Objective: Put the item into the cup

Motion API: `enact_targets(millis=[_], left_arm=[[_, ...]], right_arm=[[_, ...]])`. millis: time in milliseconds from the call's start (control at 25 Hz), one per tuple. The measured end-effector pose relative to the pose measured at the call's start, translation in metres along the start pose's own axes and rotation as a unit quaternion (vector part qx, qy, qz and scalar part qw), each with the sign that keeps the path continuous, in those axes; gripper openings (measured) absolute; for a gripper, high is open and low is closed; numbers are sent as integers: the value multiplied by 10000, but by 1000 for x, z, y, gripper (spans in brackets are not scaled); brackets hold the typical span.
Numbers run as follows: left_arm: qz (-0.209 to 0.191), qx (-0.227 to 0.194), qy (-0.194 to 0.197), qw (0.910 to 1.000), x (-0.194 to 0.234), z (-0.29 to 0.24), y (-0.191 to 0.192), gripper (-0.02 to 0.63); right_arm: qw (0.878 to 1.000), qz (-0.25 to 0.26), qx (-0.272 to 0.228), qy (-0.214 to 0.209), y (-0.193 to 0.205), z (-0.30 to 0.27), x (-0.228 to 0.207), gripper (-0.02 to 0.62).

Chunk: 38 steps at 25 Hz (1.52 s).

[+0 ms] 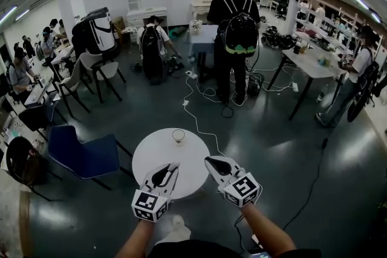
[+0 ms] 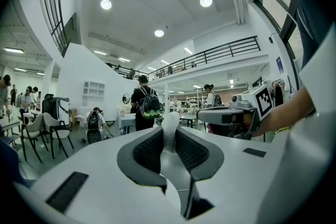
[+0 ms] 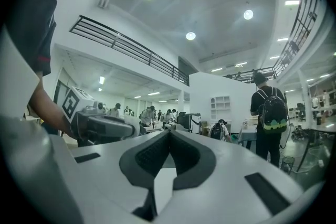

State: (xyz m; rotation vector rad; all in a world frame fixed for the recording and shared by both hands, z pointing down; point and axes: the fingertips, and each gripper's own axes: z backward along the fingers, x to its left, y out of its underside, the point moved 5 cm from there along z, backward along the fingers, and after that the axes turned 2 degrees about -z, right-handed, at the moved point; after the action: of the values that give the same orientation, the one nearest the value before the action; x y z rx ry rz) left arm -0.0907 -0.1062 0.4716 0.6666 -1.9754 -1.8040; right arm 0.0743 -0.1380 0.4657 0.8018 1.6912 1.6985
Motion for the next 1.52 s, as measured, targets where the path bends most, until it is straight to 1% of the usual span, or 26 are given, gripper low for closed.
enact_targets(millis=[240,440,560,680,960,1160,1280,1400,1520], left_arm=[[19,35,94,9999,31,-26,4,81],[7,-48,137,9999,60,-51,-5,81],[80,-150,159,9997,74,-64,-5,81],[133,-125,152,9997,87,-75,-1,81],[208,-50,143,9997,122,-91,1,81],[161,-5,172,9997,140,-101,8,81],[139,87,189,9997,158,-110,16,81],[173,163,182,9996,181,-116,21,81],[204,185,210,9994,203,-119,29,81]], right_arm=[[10000,-24,-30,-30,3,-36,-21,17],[10000,-40,-33,2,1,-72,-44,17],[10000,-57,15,6,6,-88,-53,17],[9999,-60,88,-2,11,-100,-63,17],[9998,-93,162,-4,7,-137,-79,17],[9997,-104,200,65,8,-153,-89,17],[9997,-90,212,113,10,-167,-95,17],[9995,44,274,158,8,-182,-98,17],[9992,113,310,241,15,-200,-98,17]])
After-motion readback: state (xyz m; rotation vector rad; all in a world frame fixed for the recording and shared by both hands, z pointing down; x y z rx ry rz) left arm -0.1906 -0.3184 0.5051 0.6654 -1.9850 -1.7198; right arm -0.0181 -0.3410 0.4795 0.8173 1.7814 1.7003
